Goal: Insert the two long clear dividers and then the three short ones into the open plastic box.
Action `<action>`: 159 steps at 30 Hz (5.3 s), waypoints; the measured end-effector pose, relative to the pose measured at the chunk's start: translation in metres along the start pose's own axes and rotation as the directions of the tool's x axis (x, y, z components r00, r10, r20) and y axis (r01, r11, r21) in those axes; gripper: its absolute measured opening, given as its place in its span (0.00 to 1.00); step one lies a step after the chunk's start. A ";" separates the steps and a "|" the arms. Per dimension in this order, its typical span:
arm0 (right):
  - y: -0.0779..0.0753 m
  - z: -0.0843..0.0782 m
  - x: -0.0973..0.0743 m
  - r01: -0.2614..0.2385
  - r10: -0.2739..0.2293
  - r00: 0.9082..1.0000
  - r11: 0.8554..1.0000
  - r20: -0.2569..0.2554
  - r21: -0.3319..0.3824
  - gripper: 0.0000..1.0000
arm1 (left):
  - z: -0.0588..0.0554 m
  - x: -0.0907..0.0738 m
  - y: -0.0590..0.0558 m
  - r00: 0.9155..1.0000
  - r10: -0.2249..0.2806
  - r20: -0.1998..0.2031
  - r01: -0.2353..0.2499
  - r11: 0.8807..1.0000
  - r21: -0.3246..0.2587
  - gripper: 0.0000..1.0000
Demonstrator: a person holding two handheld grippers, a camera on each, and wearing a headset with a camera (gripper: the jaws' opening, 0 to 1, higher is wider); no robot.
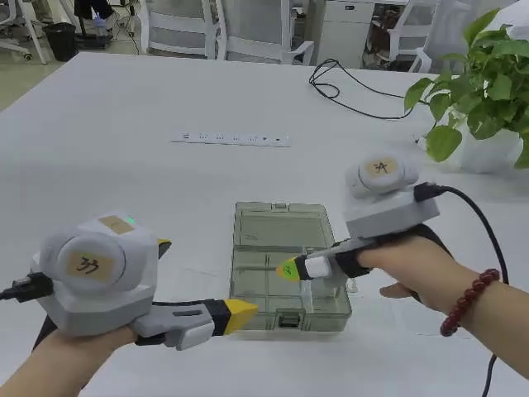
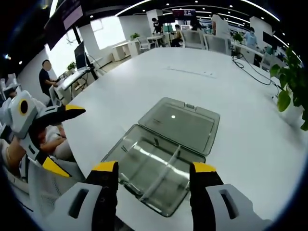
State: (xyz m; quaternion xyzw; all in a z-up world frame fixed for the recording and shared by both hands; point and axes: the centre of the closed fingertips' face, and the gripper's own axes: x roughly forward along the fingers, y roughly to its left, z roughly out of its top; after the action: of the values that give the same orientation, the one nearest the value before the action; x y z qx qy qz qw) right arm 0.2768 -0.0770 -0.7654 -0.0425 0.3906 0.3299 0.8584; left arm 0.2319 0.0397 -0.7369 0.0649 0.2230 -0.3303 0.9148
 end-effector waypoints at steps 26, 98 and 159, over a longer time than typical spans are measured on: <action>0.009 -0.012 -0.054 -0.070 0.111 0.963 0.983 0.247 -0.171 0.82 | -0.019 -0.021 0.002 0.998 0.043 -0.055 -0.042 0.999 0.012 0.90; 0.005 -0.022 -0.058 -0.042 0.101 0.959 0.975 0.267 -0.219 0.80 | -0.108 0.026 0.052 0.859 0.150 -0.489 -0.215 0.973 -0.079 0.37; 0.034 0.013 -0.041 -0.136 0.127 0.933 0.991 0.338 0.004 0.59 | -0.045 0.001 0.051 0.948 0.253 -0.193 -0.299 0.915 -0.269 0.30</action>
State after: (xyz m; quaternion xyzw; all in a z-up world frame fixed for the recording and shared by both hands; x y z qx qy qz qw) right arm 0.2452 -0.0680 -0.7217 0.0523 0.2444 0.3836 0.8891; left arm 0.2484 0.0902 -0.7793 -0.0161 0.3284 -0.1545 0.9317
